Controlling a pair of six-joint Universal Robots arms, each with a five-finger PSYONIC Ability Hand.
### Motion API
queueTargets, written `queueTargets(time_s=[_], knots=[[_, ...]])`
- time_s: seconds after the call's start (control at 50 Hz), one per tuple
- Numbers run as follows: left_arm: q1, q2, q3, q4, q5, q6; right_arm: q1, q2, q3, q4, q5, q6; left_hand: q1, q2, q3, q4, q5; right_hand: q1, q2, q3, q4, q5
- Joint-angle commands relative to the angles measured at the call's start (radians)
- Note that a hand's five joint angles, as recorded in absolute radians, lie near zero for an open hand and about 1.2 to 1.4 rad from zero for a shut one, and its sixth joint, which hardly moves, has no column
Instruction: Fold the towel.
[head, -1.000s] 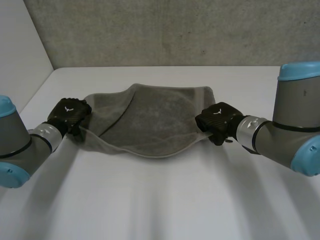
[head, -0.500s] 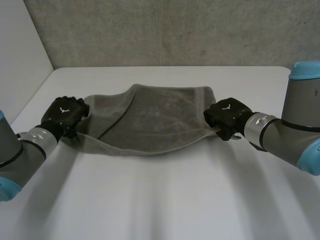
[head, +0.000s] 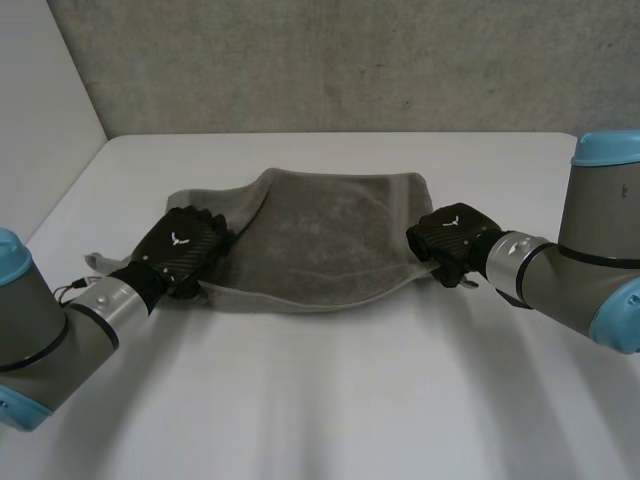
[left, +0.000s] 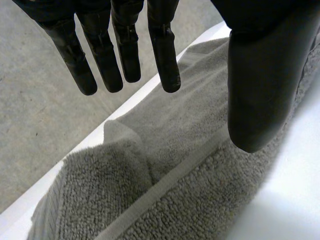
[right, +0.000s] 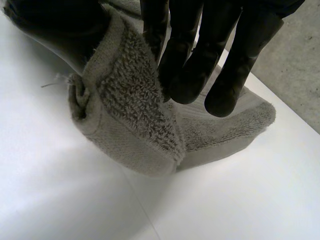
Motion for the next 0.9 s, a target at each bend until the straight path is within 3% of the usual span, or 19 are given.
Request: queueTargets(time_s=[0.02,0.22,0.42,0.52,0.7,0.9], knots=[[0.012,-0.047,0.031,-0.009,-0.011,0.001,0.0,0.003,0.001,0.0,0.0,0.0,0.096,0.107,0.106,0.107,0.097,0.086,0.061,0.061,0.059,0.063],[0.043,-0.107,0.097,-0.072,-0.104,0.016,0.0,0.003,0.001,0.0,0.002,0.0,0.111,0.122,0.121,0.122,0.112,0.086,0.061,0.061,0.059,0.063],[0.101,-0.141,0.141,-0.207,-0.177,0.171,-0.002,0.002,-0.006,0.0,0.003,0.0,0.12,0.131,0.13,0.131,0.121,0.086,0.061,0.061,0.059,0.063],[0.106,-0.141,0.143,-0.214,-0.209,0.182,-0.005,0.003,-0.015,0.0,0.021,0.002,0.135,0.145,0.145,0.145,0.136,0.086,0.061,0.061,0.059,0.063],[0.123,-0.118,0.137,-0.219,-0.22,0.176,-0.026,0.002,-0.026,-0.014,0.095,0.057,0.419,0.43,0.429,0.43,0.42,0.086,0.061,0.061,0.059,0.063],[0.118,-0.101,0.125,-0.256,-0.219,0.174,-0.028,0.002,-0.027,-0.018,0.098,0.084,0.399,0.41,0.409,0.41,0.4,0.086,0.061,0.061,0.059,0.063]])
